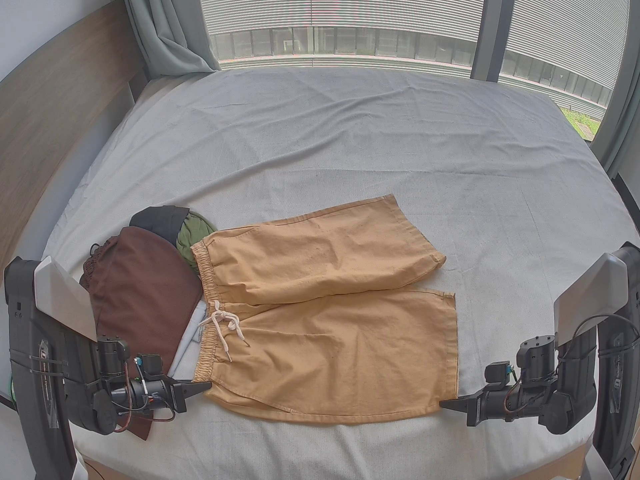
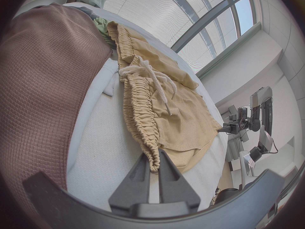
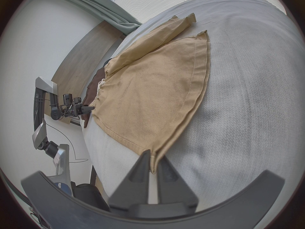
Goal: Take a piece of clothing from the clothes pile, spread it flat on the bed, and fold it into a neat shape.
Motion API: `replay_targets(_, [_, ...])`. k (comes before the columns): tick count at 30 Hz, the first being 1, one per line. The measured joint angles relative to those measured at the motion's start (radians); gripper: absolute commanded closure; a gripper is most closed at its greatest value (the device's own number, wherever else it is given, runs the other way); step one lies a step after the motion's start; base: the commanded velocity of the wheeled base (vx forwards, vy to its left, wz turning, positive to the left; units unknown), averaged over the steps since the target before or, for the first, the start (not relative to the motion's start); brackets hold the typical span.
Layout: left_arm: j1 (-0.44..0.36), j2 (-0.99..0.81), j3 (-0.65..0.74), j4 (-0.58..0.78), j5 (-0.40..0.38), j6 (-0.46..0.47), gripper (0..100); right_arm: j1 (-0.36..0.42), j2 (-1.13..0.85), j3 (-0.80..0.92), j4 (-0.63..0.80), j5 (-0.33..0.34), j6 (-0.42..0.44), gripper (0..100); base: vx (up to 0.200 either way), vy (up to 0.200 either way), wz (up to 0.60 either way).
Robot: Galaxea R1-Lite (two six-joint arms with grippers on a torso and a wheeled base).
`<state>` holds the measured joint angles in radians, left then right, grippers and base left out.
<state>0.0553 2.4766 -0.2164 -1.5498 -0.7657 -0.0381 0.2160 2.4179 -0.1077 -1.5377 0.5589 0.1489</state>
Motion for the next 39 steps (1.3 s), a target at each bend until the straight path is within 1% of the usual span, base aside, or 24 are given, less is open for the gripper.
replay_targets(9, [0.001, 0.005, 0.014, -0.002, -0.003, 0.006, 100, 0.001, -0.003, 0.002, -0.001, 0.000, 0.000, 100, 0.000, 0.000, 0.00])
replay_targets(15, [0.007, -0.002, 0.047, -0.002, -0.043, 0.019, 100, 0.003, -0.004, 0.026, -0.001, 0.000, -0.003, 100, 0.000, 0.000, 0.00])
replay_targets(24, [0.050, -0.008, 0.115, -0.001, -0.064, 0.146, 100, 0.007, -0.016, 0.065, -0.001, 0.000, -0.015, 100, 0.000, 0.000, 0.00])
replay_targets(30, [0.071, -0.007, 0.154, 0.000, -0.074, 0.161, 100, 0.002, -0.025, 0.087, 0.001, 0.002, -0.067, 100, 0.000, 0.000, 0.00])
replay_targets(33, [0.076, -0.007, 0.171, 0.000, -0.075, 0.167, 100, 0.000, -0.027, 0.089, 0.004, 0.002, -0.074, 100, 0.000, 0.000, 0.00])
replay_targets(37, [0.080, -0.005, 0.187, 0.001, -0.098, 0.216, 100, -0.001, -0.029, 0.090, 0.002, 0.002, -0.076, 100, 0.000, 0.000, 0.00])
replay_targets(39, [0.080, -0.004, 0.186, 0.000, -0.102, 0.220, 100, 0.000, -0.032, 0.090, 0.000, 0.002, -0.076, 100, 0.000, 0.000, 0.00])
